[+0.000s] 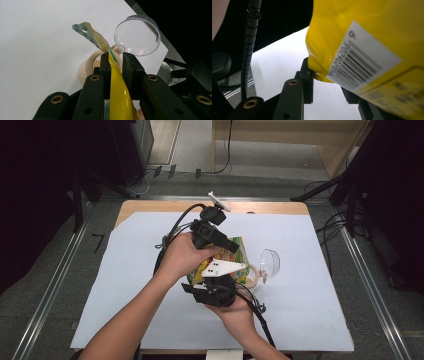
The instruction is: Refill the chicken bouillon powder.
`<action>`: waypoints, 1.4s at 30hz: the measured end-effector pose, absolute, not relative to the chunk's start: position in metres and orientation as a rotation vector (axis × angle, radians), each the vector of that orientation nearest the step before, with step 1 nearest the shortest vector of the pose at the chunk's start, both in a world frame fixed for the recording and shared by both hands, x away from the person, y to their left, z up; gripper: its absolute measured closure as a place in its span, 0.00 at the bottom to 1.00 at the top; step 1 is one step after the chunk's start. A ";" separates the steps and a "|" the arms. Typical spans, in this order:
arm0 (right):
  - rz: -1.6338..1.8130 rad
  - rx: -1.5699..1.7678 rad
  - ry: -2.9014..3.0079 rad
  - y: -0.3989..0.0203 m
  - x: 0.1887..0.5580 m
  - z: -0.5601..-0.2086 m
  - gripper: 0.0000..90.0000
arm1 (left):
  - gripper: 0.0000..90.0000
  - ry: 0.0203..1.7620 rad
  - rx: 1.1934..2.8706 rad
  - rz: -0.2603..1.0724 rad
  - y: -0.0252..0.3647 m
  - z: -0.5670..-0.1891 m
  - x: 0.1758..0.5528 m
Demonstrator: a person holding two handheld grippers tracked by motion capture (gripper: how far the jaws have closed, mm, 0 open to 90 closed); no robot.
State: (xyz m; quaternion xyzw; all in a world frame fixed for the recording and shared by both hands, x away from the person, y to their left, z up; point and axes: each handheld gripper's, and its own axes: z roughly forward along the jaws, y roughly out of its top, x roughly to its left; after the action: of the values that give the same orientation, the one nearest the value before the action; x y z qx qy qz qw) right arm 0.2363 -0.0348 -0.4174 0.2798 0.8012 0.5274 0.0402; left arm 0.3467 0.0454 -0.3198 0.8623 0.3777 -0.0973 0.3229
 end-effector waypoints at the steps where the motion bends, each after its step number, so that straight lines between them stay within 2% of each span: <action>1: 1.616 0.858 2.455 -0.035 0.236 -0.417 0.75 | 0.88 0.991 2.264 -0.255 0.045 -0.320 0.347; 42: 1.613 0.853 2.459 -0.033 0.236 -0.416 0.76 | 0.88 0.992 2.257 -0.265 0.047 -0.319 0.346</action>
State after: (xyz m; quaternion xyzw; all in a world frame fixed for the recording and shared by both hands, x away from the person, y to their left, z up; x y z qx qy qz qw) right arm 0.2358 -0.0334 -0.4160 0.2783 0.8024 0.5264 0.0397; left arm 0.3457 0.0468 -0.3190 0.8609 0.3784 -0.1011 0.3247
